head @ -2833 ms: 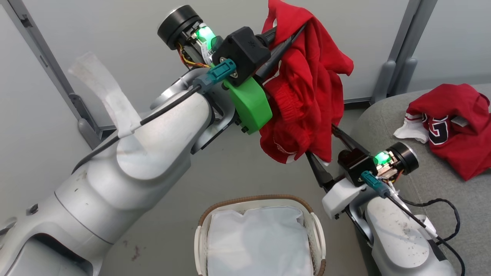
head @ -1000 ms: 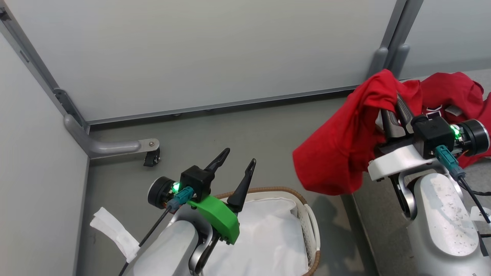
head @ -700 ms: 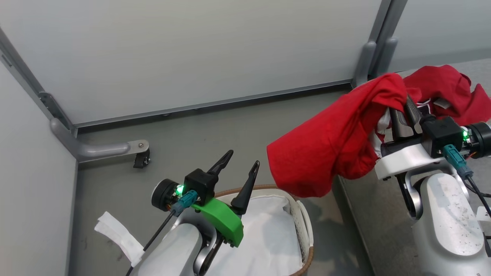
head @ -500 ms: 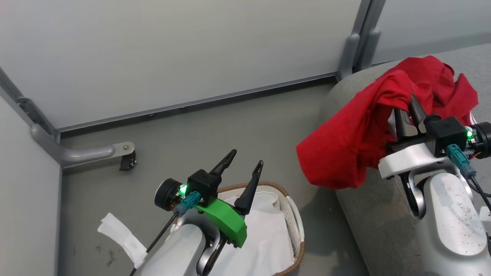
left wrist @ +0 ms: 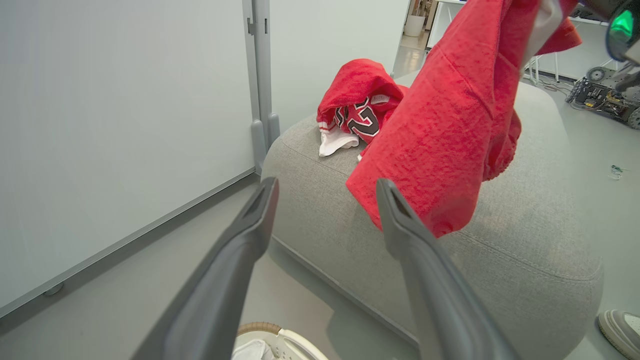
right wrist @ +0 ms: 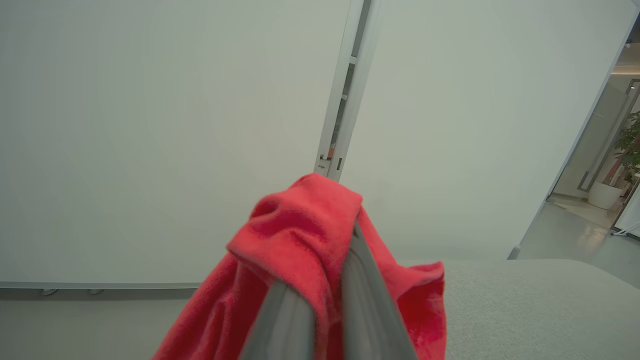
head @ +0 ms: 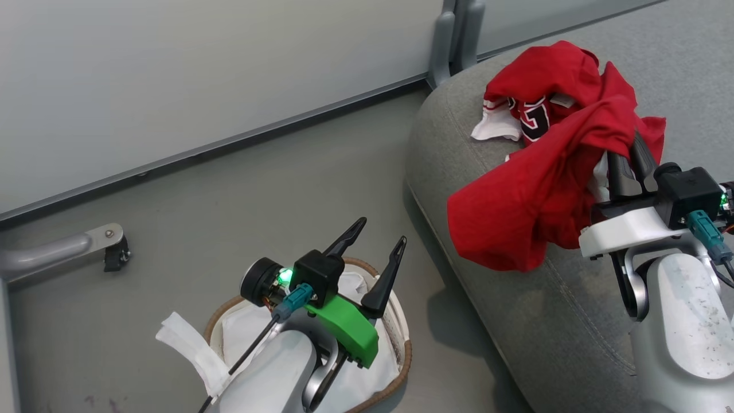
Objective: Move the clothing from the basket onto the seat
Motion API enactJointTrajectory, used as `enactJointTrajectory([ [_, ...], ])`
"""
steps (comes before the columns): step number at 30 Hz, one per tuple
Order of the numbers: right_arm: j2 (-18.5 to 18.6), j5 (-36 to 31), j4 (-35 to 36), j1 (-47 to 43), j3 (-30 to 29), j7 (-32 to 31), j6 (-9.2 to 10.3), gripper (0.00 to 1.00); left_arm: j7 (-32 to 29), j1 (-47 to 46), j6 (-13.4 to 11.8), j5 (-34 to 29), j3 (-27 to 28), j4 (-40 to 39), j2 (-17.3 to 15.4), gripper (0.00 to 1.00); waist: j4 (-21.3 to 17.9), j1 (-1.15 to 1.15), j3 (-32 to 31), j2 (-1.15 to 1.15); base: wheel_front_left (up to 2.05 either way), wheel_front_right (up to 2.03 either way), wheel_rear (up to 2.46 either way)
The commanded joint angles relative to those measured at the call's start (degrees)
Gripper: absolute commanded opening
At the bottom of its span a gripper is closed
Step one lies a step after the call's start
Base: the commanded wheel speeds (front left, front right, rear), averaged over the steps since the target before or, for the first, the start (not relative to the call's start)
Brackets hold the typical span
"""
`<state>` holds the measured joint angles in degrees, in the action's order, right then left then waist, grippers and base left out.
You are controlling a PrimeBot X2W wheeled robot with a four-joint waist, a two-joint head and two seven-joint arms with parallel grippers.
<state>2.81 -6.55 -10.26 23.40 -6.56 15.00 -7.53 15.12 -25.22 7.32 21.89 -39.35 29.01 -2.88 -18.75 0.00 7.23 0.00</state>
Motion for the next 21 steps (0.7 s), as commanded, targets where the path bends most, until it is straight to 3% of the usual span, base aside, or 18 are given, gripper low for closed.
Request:
enactJointTrajectory([
  [1, 0.2, 0.2, 0.3, 0.7, 0.0, 0.3, 0.08, 0.00, 0.0, -0.6, 0.2, -0.1, -0.3, -0.2, -0.1, 1.00, -2.3, 0.00, 1.9, 0.00, 0.00, 0.00, 0.00],
  [11, 0.5, -0.7, 1.5, 4.3, -2.4, 0.3, 0.08, 0.00, 0.0, -2.1, 0.2, 0.0, -1.8, 0.2, -0.1, 1.00, -3.0, 0.00, 4.1, 0.00, 0.00, 0.00, 0.00],
  [15, 3.5, -1.5, 2.2, 9.5, -5.1, 0.3, 0.08, 0.00, 0.0, -3.3, 0.2, -0.2, -2.2, 0.2, -0.5, 1.00, -2.1, 0.00, 5.8, 0.00, 0.00, 0.00, 0.00],
  [21, 10.9, -2.2, 0.6, 19.0, -9.4, 0.3, 0.08, 0.00, 0.0, -5.2, 0.2, -0.7, -3.0, -1.5, -0.9, 1.00, 0.5, 0.00, 9.6, 0.00, 0.00, 0.00, 0.00],
])
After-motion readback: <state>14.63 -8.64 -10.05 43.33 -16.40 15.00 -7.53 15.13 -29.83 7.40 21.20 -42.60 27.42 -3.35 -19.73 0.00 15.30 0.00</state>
